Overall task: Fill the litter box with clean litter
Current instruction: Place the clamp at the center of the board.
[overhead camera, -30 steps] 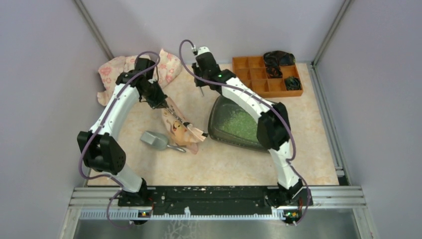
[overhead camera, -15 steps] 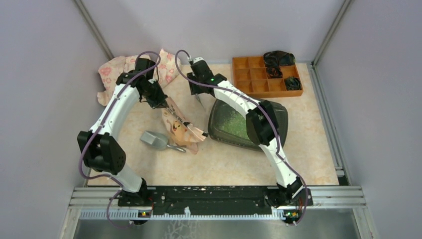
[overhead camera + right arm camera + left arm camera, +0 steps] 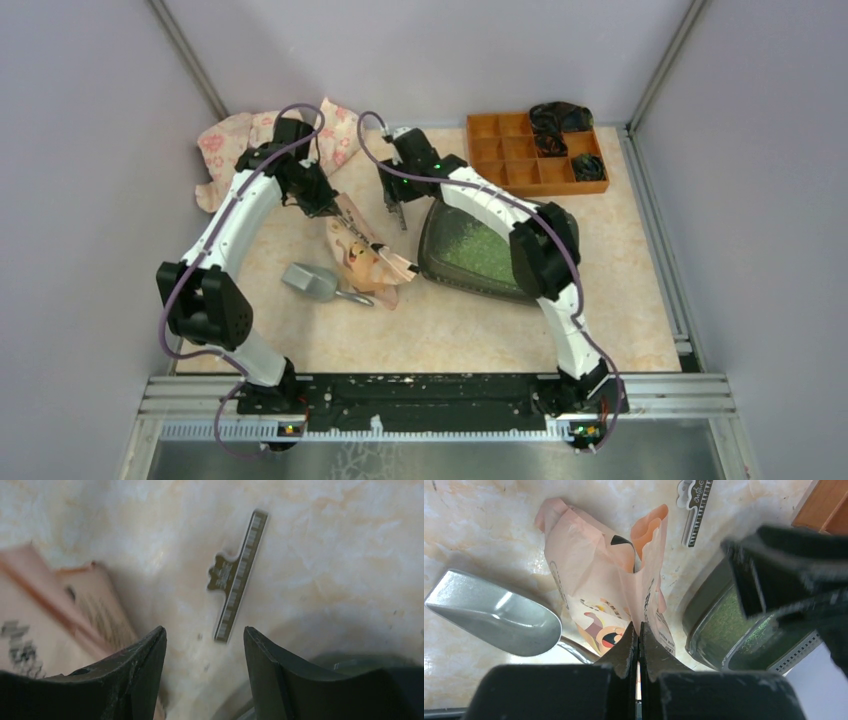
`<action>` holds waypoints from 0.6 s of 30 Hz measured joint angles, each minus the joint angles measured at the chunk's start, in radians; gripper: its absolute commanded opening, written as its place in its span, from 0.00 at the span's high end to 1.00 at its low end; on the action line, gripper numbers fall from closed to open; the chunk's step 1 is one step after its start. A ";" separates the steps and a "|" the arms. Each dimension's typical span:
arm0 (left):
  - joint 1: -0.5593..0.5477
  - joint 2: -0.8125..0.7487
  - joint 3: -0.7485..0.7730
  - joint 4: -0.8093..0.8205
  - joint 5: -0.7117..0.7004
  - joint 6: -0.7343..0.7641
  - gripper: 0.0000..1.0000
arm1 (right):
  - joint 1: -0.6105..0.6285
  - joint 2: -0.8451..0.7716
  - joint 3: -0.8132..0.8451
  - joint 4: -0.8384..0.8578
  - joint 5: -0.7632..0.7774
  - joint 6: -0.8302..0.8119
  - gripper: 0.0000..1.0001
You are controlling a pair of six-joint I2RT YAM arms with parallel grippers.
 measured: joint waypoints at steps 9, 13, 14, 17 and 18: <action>0.000 -0.014 -0.033 0.048 0.016 0.003 1.00 | 0.000 -0.351 -0.369 0.064 -0.310 0.000 0.43; 0.001 -0.032 -0.051 0.065 0.030 0.005 1.00 | 0.000 -0.412 -0.443 0.117 -0.467 0.010 0.44; 0.001 -0.035 -0.053 0.068 0.035 0.008 1.00 | 0.000 -0.416 -0.455 0.124 -0.499 0.017 0.44; 0.001 -0.042 -0.056 0.069 0.045 0.012 1.00 | 0.000 -0.416 -0.489 0.146 -0.559 0.033 0.44; 0.002 -0.045 -0.058 0.071 0.047 0.015 1.00 | 0.000 -0.416 -0.504 0.158 -0.575 0.040 0.44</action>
